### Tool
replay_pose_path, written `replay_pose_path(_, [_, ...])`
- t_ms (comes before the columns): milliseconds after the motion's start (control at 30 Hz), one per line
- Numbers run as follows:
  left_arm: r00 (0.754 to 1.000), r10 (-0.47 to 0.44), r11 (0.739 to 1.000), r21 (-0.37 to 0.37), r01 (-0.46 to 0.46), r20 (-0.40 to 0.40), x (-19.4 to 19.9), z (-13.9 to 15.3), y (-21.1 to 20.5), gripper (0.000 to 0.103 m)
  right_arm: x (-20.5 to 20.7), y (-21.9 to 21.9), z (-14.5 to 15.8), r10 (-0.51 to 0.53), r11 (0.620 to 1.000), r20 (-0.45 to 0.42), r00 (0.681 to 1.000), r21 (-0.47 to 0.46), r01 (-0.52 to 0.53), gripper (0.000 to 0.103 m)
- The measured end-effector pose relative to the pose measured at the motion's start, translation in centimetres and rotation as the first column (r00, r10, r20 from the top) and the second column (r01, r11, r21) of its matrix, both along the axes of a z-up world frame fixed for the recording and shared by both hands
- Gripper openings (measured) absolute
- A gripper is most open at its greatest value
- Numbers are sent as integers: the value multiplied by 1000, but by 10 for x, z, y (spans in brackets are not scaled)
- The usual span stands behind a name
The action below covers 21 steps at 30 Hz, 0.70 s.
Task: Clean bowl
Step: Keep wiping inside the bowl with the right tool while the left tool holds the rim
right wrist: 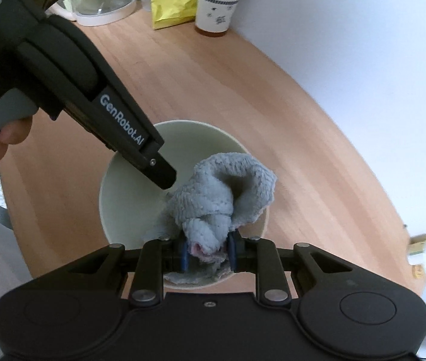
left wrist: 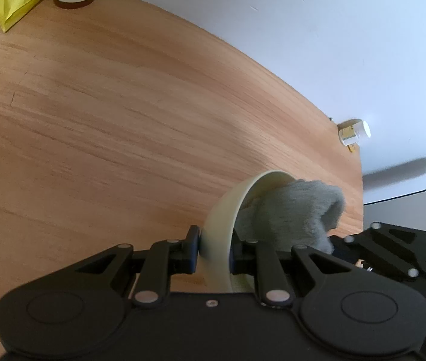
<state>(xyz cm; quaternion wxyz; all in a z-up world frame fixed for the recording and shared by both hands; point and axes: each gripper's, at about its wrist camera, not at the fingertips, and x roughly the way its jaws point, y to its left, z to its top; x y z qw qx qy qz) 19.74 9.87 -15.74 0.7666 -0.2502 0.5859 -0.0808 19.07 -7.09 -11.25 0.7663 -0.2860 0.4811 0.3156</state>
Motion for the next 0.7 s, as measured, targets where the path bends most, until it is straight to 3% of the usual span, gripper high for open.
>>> replay_pose_path(133, [1000,-3,1000,2,3,8,1,1,1,17,-4,-1,9,-14,999,63,998,-47,17,26])
replay_pose_path(200, [1000,2,1000,-10,-2,10,1,1,2,16,-3,-7,18,-40,999,67,997,-28,42,26])
replay_pose_path(333, [1000,9,999,-47,-9,12,0,2,5,17,2,-18,32,-49,992,-9,999,119,49,26])
replay_pose_path(400, [1000,22,996,-81,-21,12,-2,2,7,16,5,-21,33,-51,977,-92,994,202,69,26])
replay_pose_path(467, [999,40,991,-126,-36,25,-5,4,10,16,10,-19,30,-52,970,-116,992,229,78,26])
replay_pose_path(600, [998,54,990,-135,-49,34,-7,6,14,15,17,-20,18,-67,951,-198,978,283,122,26])
replay_pose_path(700, [998,60,988,-142,-55,34,-9,7,15,16,0,-39,24,-90,935,-249,964,312,168,26])
